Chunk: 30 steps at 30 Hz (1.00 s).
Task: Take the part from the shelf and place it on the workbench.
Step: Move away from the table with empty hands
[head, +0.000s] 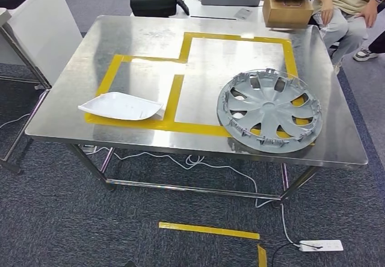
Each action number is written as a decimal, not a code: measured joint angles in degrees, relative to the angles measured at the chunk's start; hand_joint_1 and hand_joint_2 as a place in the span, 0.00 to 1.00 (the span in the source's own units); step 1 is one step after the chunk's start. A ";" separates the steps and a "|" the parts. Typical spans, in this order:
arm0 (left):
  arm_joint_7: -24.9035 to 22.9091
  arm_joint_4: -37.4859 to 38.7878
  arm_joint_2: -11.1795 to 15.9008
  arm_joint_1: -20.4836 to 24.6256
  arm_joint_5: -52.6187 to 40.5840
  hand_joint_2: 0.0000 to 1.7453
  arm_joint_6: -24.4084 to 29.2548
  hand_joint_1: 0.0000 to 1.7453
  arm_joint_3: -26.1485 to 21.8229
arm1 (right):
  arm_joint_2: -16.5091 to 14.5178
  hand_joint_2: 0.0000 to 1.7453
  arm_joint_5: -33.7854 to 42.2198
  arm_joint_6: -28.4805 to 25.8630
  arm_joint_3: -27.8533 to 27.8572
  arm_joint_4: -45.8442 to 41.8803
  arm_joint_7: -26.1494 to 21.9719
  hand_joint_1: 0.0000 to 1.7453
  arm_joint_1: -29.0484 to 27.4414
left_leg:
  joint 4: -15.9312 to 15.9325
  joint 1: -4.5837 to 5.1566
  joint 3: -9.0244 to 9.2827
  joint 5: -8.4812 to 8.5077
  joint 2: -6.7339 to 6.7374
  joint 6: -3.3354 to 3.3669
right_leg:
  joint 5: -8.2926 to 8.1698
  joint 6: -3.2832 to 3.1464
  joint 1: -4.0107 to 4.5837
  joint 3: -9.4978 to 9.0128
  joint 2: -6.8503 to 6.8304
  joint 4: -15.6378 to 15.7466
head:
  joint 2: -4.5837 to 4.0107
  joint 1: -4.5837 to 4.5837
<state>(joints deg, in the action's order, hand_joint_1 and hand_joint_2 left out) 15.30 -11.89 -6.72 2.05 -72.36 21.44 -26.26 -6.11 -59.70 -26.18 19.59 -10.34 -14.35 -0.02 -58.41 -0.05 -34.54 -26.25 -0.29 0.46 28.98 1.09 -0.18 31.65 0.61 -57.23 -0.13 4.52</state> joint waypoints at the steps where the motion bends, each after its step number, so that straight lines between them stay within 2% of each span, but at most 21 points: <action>1: -0.23 0.00 0.00 0.05 0.15 0.00 0.01 0.00 -0.03 | -0.04 0.00 -0.01 0.00 0.01 0.01 0.01 0.00 -0.01 | -0.08 0.04 -0.01 -0.07 0.00 0.12 | -0.01 0.09 -0.05 -0.02 0.00 0.03 | 0.00 0.01; 6: -1.44 0.00 0.02 0.31 0.88 0.00 -0.11 0.00 -0.29 | -0.39 0.00 -0.09 -0.02 0.03 0.04 0.09 0.00 -0.02 | -0.26 0.39 0.11 -0.28 -0.01 0.91 | -0.06 0.77 -0.39 -0.29 -0.04 0.21 | 0.00 0.03; 8: -1.55 0.00 -0.07 0.45 1.33 0.00 -0.21 0.00 -0.61 | -0.42 0.00 -0.05 -0.07 0.05 0.04 0.10 0.00 -0.03 | 0.62 0.12 0.53 0.29 0.04 1.41 | 0.36 1.15 -0.42 -0.29 -0.07 0.00 | 0.00 0.02; 10: -1.57 0.00 -0.23 0.71 1.67 0.00 -0.38 0.00 -0.98 | -0.41 0.00 -0.05 -0.14 0.11 0.04 0.10 0.00 -0.03 | 1.62 -0.28 0.90 0.90 0.14 1.87 | 3.03 1.50 -0.43 0.99 -0.11 -3.20 | 0.00 -0.17; 12: -1.64 0.00 -0.38 0.92 1.72 0.00 -0.60 0.00 -1.16 | -0.42 0.00 -0.08 -0.17 0.19 0.05 0.08 0.00 -0.04 | 1.77 -0.32 0.81 1.10 0.22 1.98 | 7.22 1.93 -0.64 3.88 -0.13 -10.45 | 0.00 -0.32; 13: -1.68 0.00 -0.45 0.96 1.72 0.00 -0.72 0.00 -1.21 | -0.43 0.00 -0.09 -0.18 0.22 0.05 0.06 0.00 -0.07 | 1.76 -0.34 0.69 1.17 0.25 1.91 | 8.57 2.20 -0.82 5.09 -0.15 -13.72 | 0.00 -0.32; 14: -1.72 0.00 -0.51 0.95 1.72 0.00 -0.80 0.00 -1.24 | -0.42 0.00 -0.08 -0.19 0.28 0.06 0.05 0.00 -0.11 | 1.74 -0.40 0.59 1.27 0.27 1.78 | 8.89 2.46 -1.01 5.50 -0.17 -15.33 | 0.00 -0.30; 15: -1.73 0.00 -0.55 0.95 1.72 0.00 -0.86 0.00 -1.26 | -0.40 0.00 -0.06 -0.19 0.35 0.07 0.05 0.00 -0.13 | 1.70 -0.52 0.47 1.39 0.28 1.60 | 8.03 2.73 -1.21 4.76 -0.21 -14.57 | 0.00 -0.29; 16: -1.73 0.00 -0.59 0.95 1.72 0.00 -0.90 0.00 -1.28 | -0.37 0.00 -0.03 -0.20 0.43 0.07 0.05 0.00 -0.12 | 1.61 -0.71 0.33 1.51 0.27 1.36 | 6.33 3.02 -1.45 2.92 -0.28 -11.53 | 0.00 -0.30; 17: -1.74 0.00 -0.61 0.98 1.72 0.00 -0.92 0.00 -1.29 | -0.34 0.00 -0.02 -0.21 0.51 0.07 0.06 0.00 -0.05 | 1.44 -0.88 0.18 1.62 0.23 1.02 | 4.59 3.40 -1.75 0.35 -0.38 -7.11 | 0.00 -0.32; 18: -1.74 0.00 -0.61 1.02 1.72 0.00 -0.96 0.00 -1.29 | -0.34 0.00 -0.04 -0.21 0.57 0.07 0.06 0.00 0.05 | 1.23 -0.98 -0.02 1.72 0.15 0.59 | 3.16 3.49 -1.86 -2.00 -0.25 -3.32 | 0.00 -0.36; 19: -1.75 0.00 -0.61 1.05 1.72 0.00 -0.99 0.00 -1.30 | -0.37 0.00 -0.05 -0.21 0.63 0.07 0.05 0.00 0.11 | 1.00 -0.98 -0.14 1.84 0.06 0.12 | 2.29 3.33 -1.94 -3.34 -0.09 -0.77 | 0.00 -0.32; 20: -1.75 0.00 -0.59 1.10 1.72 0.00 -1.01 0.00 -1.30 | -0.39 0.00 -0.07 -0.21 0.69 0.07 0.05 0.00 0.18 | 0.76 -0.92 -0.29 1.99 -0.05 -0.34 | 2.10 2.94 -1.91 -3.90 0.11 0.41 | 0.00 -0.32; 23: -1.75 0.02 -0.57 1.05 1.72 0.00 -1.03 0.00 -1.32 | -0.43 0.00 -0.02 -0.22 0.89 0.07 0.06 0.00 0.13 | 0.32 -1.07 -0.69 2.16 -0.23 -1.42 | 2.01 1.15 -1.70 -2.88 0.19 0.22 | 0.00 -0.11; 24: -1.75 0.03 -0.56 0.99 1.71 0.00 -1.03 0.00 -1.33 | -0.43 0.00 -0.01 -0.23 0.93 0.07 0.05 0.00 0.08 | -0.54 -1.17 -1.03 1.04 -0.18 -1.64 | 1.71 0.56 -1.66 -2.51 0.05 0.17 | 0.00 -0.01; 25: -1.75 0.04 -0.56 0.94 1.70 0.00 -1.02 0.00 -1.34 | -0.42 0.00 0.00 -0.24 0.97 0.08 0.07 0.00 0.04 | -2.65 -1.23 -1.75 -1.05 -0.12 -1.78 | 1.29 -0.01 -1.60 -2.12 -0.12 0.18 | 0.00 0.06; 27: -1.74 0.04 -0.56 0.93 1.69 0.00 -1.02 0.00 -1.34 | -0.39 0.00 0.02 -0.25 1.02 0.08 0.07 0.00 0.02 | -9.90 -1.21 -3.82 -6.74 -0.01 -1.85 | 0.39 -0.72 -1.24 -1.33 -0.40 0.12 | 0.00 0.16; 28: -1.73 0.04 -0.56 0.94 1.70 0.00 -1.02 0.00 -1.34 | -0.38 0.00 0.05 -0.25 1.04 0.09 0.07 0.00 0.00 | -13.55 -1.16 -4.62 -8.86 -0.01 -1.80 | -0.07 -0.86 -1.00 -0.87 -0.52 0.07 | 0.00 0.17; 29: -1.72 0.04 -0.56 0.94 1.70 0.00 -1.02 0.00 -1.34 | -0.38 0.00 0.10 -0.25 1.04 0.09 0.04 0.00 -0.02 | -15.69 -1.07 -4.62 -9.80 -0.01 -1.62 | -0.51 -0.94 -0.75 -0.37 -0.60 -0.01 | 0.00 0.16; 30: -1.71 0.04 -0.57 0.93 1.70 0.00 -1.01 0.00 -1.34 | -0.38 0.00 0.18 -0.24 1.04 0.09 0.02 0.00 -0.02 | -15.72 -0.92 -3.62 -9.60 -0.01 -1.31 | -0.91 -0.99 -0.50 0.19 -0.65 -0.09 | 0.00 0.17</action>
<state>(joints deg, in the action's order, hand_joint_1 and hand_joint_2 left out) 13.60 -11.85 -7.29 2.99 -70.65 20.42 -27.61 -6.49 -59.52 -26.43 20.63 -10.25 -14.33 -0.05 -74.12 -0.97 -38.16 -35.85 -0.29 -0.85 28.07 0.10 -0.68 31.84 -0.05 -57.32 -0.13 4.69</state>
